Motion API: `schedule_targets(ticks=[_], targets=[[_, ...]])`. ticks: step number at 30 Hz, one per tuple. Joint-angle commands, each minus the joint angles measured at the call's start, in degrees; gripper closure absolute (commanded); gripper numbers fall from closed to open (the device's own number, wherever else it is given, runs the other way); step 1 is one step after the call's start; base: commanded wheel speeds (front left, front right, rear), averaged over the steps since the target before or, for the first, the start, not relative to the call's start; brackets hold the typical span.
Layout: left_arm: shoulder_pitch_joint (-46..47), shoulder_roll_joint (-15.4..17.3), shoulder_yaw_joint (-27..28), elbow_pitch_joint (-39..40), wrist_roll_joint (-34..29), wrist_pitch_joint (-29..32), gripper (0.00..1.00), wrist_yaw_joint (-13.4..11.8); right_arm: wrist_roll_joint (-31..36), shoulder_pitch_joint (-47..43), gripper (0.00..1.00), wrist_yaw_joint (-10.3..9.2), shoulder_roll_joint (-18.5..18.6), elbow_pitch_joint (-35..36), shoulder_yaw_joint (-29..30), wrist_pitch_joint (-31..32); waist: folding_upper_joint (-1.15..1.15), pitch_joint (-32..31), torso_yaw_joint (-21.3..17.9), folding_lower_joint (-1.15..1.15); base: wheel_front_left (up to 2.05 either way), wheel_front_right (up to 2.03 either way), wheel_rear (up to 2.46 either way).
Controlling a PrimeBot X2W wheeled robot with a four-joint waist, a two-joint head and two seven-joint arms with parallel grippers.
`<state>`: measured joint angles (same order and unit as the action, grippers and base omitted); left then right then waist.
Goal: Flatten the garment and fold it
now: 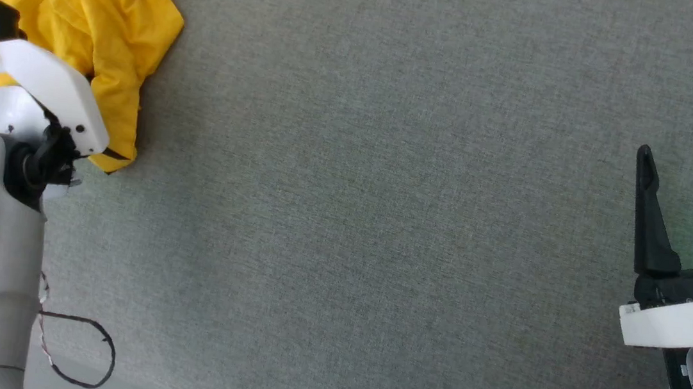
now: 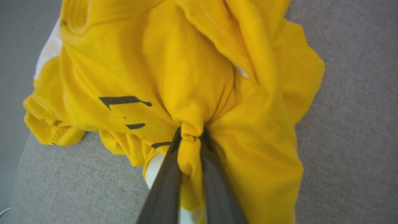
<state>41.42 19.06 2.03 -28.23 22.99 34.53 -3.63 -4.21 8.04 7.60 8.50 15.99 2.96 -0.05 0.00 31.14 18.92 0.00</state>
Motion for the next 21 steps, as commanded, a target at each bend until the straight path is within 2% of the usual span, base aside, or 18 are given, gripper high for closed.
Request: schedule_targets(ticks=[1, 13, 21], targets=[[-0.8, 0.7, 0.1, -0.5, -0.2, -0.6, 1.00, 0.3, -0.5, 0.9, 0.00, -0.11, -0.2, -0.2, -0.2, -0.3, 0.00, -1.1, 0.0, 0.00, 0.00, 0.00, 0.00], [2.5, 7.3, -0.2, 2.9, -2.1, -4.4, 1.00, 3.4, -1.4, -0.3, 0.00, -0.11, -3.5, -5.6, -0.6, -4.1, 0.00, -10.6, -1.2, 0.00, 0.00, 0.00, 0.00], [6.7, 10.4, -0.9, 6.9, -2.7, -4.0, 1.00, 4.8, -2.3, -3.2, 0.00, -0.11, -5.2, -9.9, 0.2, -7.3, 0.00, -18.1, -2.6, 0.00, 0.00, 0.00, 0.00]])
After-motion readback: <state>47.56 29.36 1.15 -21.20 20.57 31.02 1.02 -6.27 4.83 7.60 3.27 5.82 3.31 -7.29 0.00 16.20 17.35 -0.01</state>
